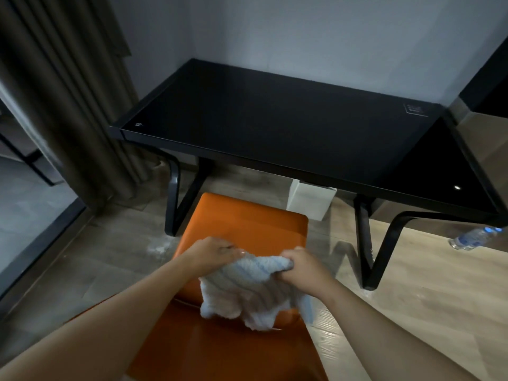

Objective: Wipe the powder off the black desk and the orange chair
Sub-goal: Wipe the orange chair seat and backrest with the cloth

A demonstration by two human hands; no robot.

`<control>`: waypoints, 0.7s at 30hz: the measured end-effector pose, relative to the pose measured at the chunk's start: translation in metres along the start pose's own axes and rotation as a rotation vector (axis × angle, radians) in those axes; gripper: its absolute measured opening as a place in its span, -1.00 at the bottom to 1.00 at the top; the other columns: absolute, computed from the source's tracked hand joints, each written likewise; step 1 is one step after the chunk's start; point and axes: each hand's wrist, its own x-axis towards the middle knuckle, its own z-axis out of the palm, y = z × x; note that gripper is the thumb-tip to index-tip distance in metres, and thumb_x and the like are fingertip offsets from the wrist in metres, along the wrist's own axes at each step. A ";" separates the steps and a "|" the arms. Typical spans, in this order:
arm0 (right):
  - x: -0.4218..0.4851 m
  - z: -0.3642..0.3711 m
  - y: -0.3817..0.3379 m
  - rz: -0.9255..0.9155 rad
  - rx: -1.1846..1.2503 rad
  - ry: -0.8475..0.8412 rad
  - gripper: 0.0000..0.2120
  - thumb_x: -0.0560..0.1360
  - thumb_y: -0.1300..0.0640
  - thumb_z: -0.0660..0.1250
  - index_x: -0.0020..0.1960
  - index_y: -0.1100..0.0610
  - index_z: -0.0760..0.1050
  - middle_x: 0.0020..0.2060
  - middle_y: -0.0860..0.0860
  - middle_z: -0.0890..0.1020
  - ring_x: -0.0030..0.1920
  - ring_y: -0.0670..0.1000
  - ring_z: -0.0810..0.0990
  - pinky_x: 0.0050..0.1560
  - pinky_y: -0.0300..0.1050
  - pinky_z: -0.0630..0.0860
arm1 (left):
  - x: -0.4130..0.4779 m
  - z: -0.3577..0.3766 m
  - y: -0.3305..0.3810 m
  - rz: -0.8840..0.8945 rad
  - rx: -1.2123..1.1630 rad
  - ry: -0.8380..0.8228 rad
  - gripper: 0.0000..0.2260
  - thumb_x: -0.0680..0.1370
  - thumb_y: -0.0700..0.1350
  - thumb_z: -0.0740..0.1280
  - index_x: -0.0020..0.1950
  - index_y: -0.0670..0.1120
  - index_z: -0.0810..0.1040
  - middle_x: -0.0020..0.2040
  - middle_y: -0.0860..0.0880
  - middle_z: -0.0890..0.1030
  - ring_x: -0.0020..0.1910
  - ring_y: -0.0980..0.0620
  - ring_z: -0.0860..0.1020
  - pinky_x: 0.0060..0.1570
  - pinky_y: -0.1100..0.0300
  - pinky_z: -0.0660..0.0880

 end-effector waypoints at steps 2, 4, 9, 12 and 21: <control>0.007 -0.002 -0.009 0.057 0.176 0.043 -0.87 0.40 0.13 0.42 -0.25 0.02 0.48 -0.16 -0.05 0.39 -0.08 0.00 0.46 -0.10 -0.16 0.37 | -0.004 -0.009 0.002 0.053 0.259 -0.087 -0.63 0.51 0.21 0.27 0.16 -0.01 0.55 0.03 0.03 0.58 0.05 0.06 0.54 -0.01 0.26 0.42; 0.012 -0.006 -0.019 0.137 0.417 -0.020 -0.93 0.39 0.24 0.42 -0.20 0.14 0.53 -0.18 -0.01 0.46 -0.13 -0.02 0.47 -0.14 -0.16 0.38 | -0.004 -0.019 0.001 0.129 0.464 -0.162 -0.67 0.50 0.20 0.30 0.05 -0.04 0.53 -0.03 0.01 0.57 -0.02 0.07 0.52 -0.11 0.31 0.35; 0.037 -0.002 -0.044 0.338 0.982 0.083 -0.82 0.39 0.18 0.46 -0.07 0.05 0.50 -0.10 0.09 0.59 -0.05 0.13 0.59 0.03 0.10 0.53 | 0.012 -0.049 -0.038 -0.060 -0.279 -0.079 -0.40 0.24 0.15 0.57 0.14 -0.14 0.52 0.10 -0.03 0.56 0.08 0.04 0.54 0.06 0.19 0.51; 0.054 0.014 -0.065 0.427 1.057 0.456 -0.79 0.42 0.06 0.45 -0.05 0.01 0.43 -0.09 0.01 0.54 -0.06 0.04 0.53 -0.03 -0.02 0.50 | 0.017 -0.056 -0.050 -0.104 -0.868 -0.163 -0.37 0.25 0.00 0.60 0.23 -0.19 0.50 0.09 -0.17 0.64 0.08 -0.13 0.62 0.15 -0.07 0.54; 0.079 0.057 -0.127 0.131 1.246 0.263 -0.55 0.34 -0.17 0.43 0.17 -0.14 0.41 0.13 -0.08 0.55 0.14 -0.06 0.55 -0.02 -0.20 0.52 | 0.036 -0.065 -0.069 -0.185 -1.491 -0.230 -0.63 0.53 -0.04 0.31 0.26 -0.22 0.48 0.13 -0.29 0.61 0.09 -0.18 0.62 -0.04 0.01 0.60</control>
